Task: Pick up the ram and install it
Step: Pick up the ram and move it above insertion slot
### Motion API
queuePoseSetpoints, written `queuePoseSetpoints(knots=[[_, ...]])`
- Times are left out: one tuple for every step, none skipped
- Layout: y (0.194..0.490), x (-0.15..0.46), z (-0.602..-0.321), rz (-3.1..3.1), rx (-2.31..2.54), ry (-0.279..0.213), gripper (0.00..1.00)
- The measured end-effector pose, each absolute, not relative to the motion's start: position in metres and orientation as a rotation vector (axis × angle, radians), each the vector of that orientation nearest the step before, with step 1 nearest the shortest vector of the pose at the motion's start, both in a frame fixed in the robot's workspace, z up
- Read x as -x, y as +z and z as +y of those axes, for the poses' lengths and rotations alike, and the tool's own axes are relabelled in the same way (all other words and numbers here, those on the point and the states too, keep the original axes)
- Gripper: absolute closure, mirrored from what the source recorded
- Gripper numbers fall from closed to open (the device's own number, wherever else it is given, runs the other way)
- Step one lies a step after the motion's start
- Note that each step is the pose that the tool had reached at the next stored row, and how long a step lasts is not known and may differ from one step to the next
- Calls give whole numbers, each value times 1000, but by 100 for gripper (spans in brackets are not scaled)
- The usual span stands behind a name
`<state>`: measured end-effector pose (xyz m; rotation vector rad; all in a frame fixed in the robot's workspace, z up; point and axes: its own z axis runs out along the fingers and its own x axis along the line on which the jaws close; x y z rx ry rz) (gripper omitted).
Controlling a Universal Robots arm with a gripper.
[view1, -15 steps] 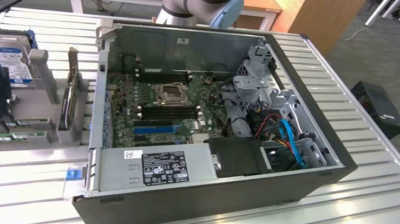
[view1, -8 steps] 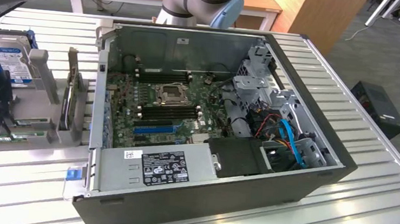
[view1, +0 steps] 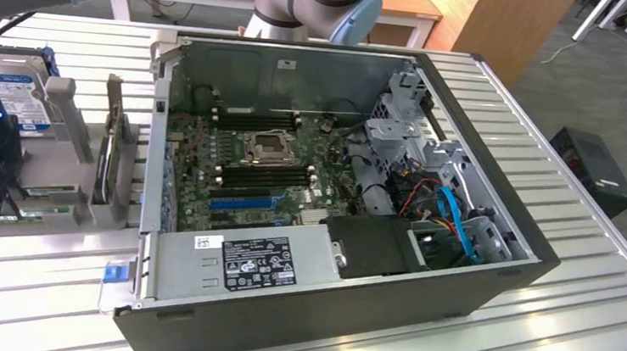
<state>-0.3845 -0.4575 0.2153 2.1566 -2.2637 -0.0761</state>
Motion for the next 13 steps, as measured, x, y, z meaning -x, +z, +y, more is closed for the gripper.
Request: queuePoseSetpoints(knots=[[214,384,-458,-2264,-2157,-76,70],[213,384,-458,-2264,-2157,-76,70],[213,384,-458,-2264,-2157,-76,70],[212,385,-458,-2264,-2157,-76,70],[211,385,-458,-2264,-2157,-76,70],[210,384,-458,-2264,-2157,-76,70],[210,385,-458,-2264,-2156,-76,70],[210,385,-458,-2263,-2156,-76,70],[210,385,-458,-2263,-2156,-76,70],[210,385,-458,-2264,-2156,-76,70],[210,384,-458,-2264,-2157,-76,70],[210,384,-458,-2264,-2157,-76,70],[209,384,-457,-2264,-2157,-76,70]])
